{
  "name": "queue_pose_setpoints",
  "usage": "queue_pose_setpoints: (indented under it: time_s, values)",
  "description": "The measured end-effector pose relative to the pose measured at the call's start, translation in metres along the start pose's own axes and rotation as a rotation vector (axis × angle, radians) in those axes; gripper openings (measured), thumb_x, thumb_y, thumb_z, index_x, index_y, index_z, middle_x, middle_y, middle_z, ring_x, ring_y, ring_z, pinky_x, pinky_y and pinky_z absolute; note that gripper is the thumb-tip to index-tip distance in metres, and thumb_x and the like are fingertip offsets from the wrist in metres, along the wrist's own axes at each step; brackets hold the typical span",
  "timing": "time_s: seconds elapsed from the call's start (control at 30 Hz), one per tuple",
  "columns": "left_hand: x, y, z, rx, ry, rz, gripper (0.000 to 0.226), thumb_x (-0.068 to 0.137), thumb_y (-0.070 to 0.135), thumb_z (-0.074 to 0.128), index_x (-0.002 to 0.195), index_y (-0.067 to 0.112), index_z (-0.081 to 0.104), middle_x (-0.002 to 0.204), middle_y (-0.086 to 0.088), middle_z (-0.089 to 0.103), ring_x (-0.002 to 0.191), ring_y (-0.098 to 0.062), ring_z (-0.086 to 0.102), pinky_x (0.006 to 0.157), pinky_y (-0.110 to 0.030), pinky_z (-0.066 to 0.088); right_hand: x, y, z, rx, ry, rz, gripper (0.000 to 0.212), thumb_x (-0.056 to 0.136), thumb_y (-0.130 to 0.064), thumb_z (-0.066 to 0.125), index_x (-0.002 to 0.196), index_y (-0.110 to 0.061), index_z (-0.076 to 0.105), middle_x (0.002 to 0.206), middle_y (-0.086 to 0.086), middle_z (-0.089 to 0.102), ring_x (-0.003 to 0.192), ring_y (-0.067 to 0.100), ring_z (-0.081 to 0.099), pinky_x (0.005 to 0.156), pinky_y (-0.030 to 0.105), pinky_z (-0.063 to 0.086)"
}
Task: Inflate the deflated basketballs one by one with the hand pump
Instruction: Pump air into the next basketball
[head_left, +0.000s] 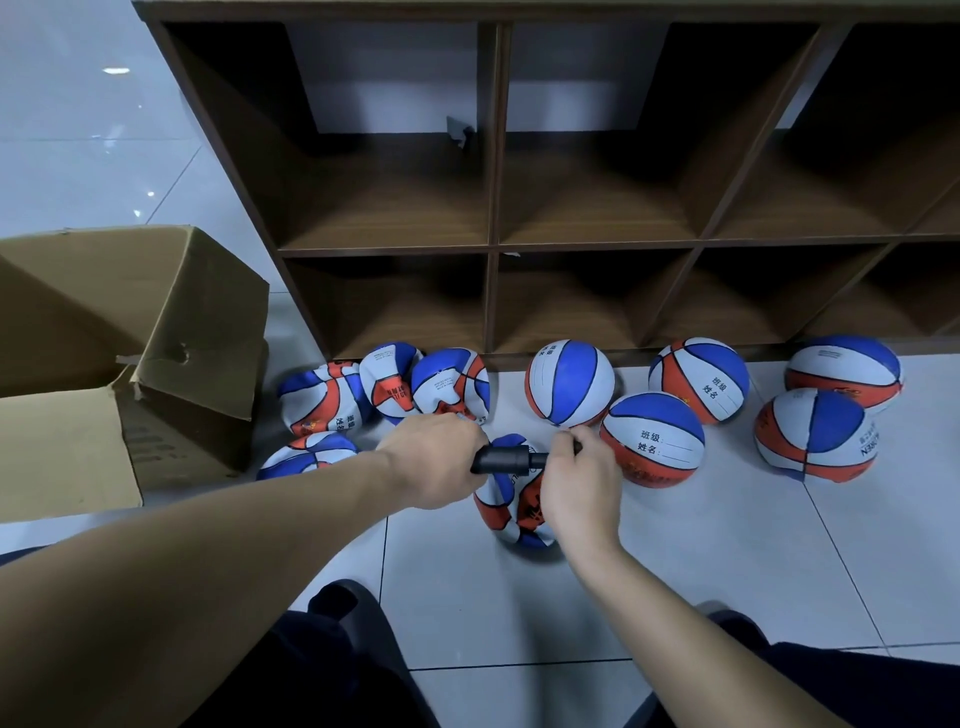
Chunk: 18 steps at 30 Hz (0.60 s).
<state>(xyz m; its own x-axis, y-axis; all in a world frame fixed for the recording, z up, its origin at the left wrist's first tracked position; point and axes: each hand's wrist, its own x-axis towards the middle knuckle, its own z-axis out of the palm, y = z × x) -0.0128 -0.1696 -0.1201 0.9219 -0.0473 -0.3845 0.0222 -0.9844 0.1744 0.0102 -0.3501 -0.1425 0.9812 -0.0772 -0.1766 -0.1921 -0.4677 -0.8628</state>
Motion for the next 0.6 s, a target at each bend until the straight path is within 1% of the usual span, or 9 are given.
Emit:
queue_pose_setpoints:
  time_s: [0.07, 0.13, 0.2, 0.33, 0.4, 0.43, 0.5, 0.53, 0.6]
  values:
    - [0.0, 0.003, 0.001, -0.001, 0.006, 0.008, 0.014, 0.097, 0.036, 0.059, 0.086, 0.028, 0.065, 0.074, 0.004, 0.064, 0.07, -0.019, 0.063, 0.065, -0.038, 0.057, -0.005, -0.001, 0.004, -0.008, -0.052, 0.007, 0.029, 0.107, -0.024, 0.048, 0.083, -0.015, 0.06, 0.077, 0.001, 0.061, 0.075, 0.022, 0.059, 0.066, 0.039, 0.047]
    - [0.0, 0.006, 0.003, 0.011, 0.017, 0.022, 0.014, 0.097, 0.038, 0.06, 0.088, 0.029, 0.066, 0.075, 0.004, 0.064, 0.071, -0.019, 0.063, 0.067, -0.039, 0.057, -0.006, -0.002, 0.006, -0.001, -0.067, 0.003, 0.03, 0.107, -0.026, 0.048, 0.083, -0.014, 0.061, 0.076, 0.002, 0.061, 0.076, 0.025, 0.059, 0.069, 0.043, 0.05]
    - [0.002, 0.005, 0.004, 0.034, 0.03, 0.036, 0.014, 0.097, 0.038, 0.06, 0.088, 0.028, 0.065, 0.074, 0.005, 0.063, 0.07, -0.018, 0.062, 0.066, -0.038, 0.056, -0.005, 0.0, 0.008, 0.015, -0.08, 0.02, 0.029, 0.107, -0.026, 0.048, 0.083, -0.015, 0.062, 0.076, 0.001, 0.061, 0.076, 0.026, 0.059, 0.07, 0.043, 0.051]
    - [0.004, 0.001, 0.0, 0.081, 0.014, 0.054, 0.019, 0.1, 0.04, 0.059, 0.086, 0.028, 0.063, 0.074, 0.005, 0.063, 0.066, -0.015, 0.058, 0.06, -0.034, 0.05, 0.0, 0.006, 0.01, 0.039, -0.169, 0.065, 0.03, 0.106, -0.029, 0.047, 0.084, -0.016, 0.062, 0.075, 0.001, 0.059, 0.068, 0.022, 0.053, 0.064, 0.037, 0.046]
    - [0.004, -0.002, -0.001, 0.076, 0.004, 0.058, 0.02, 0.101, 0.042, 0.059, 0.085, 0.03, 0.06, 0.075, 0.006, 0.062, 0.066, -0.014, 0.057, 0.06, -0.033, 0.047, 0.004, 0.005, 0.007, 0.023, -0.237, 0.066, 0.03, 0.108, -0.029, 0.048, 0.089, -0.011, 0.063, 0.077, 0.003, 0.058, 0.068, 0.019, 0.05, 0.064, 0.034, 0.043]
    - [0.003, -0.005, -0.001, 0.065, 0.003, 0.057, 0.02, 0.101, 0.042, 0.059, 0.086, 0.03, 0.06, 0.075, 0.007, 0.062, 0.068, -0.014, 0.058, 0.062, -0.034, 0.05, 0.007, 0.004, 0.003, 0.017, -0.257, 0.065, 0.03, 0.109, -0.028, 0.049, 0.092, -0.008, 0.062, 0.076, 0.003, 0.055, 0.067, 0.017, 0.048, 0.063, 0.033, 0.041]
    - [0.003, -0.012, -0.002, 0.055, 0.01, 0.046, 0.018, 0.101, 0.043, 0.058, 0.089, 0.03, 0.063, 0.077, 0.007, 0.063, 0.072, -0.015, 0.062, 0.067, -0.037, 0.056, 0.019, 0.003, -0.008, 0.027, -0.255, 0.078, 0.028, 0.109, -0.025, 0.05, 0.091, -0.005, 0.059, 0.074, 0.001, 0.05, 0.065, 0.017, 0.044, 0.062, 0.034, 0.037]
    - [0.003, -0.017, -0.002, 0.057, 0.008, 0.034, 0.019, 0.102, 0.044, 0.058, 0.089, 0.031, 0.063, 0.077, 0.007, 0.064, 0.073, -0.015, 0.062, 0.068, -0.037, 0.056, 0.026, 0.004, -0.014, 0.037, -0.237, 0.096, 0.027, 0.108, -0.024, 0.051, 0.09, -0.006, 0.061, 0.073, 0.001, 0.05, 0.066, 0.018, 0.044, 0.063, 0.033, 0.036]
    - [0.004, -0.028, -0.004, 0.054, -0.008, 0.009, 0.021, 0.102, 0.044, 0.058, 0.085, 0.032, 0.06, 0.076, 0.007, 0.063, 0.072, -0.014, 0.062, 0.062, -0.033, 0.049, 0.041, 0.007, -0.028, 0.052, -0.192, 0.137, 0.027, 0.106, -0.026, 0.054, 0.088, -0.009, 0.065, 0.068, -0.001, 0.05, 0.065, 0.02, 0.044, 0.065, 0.035, 0.036]
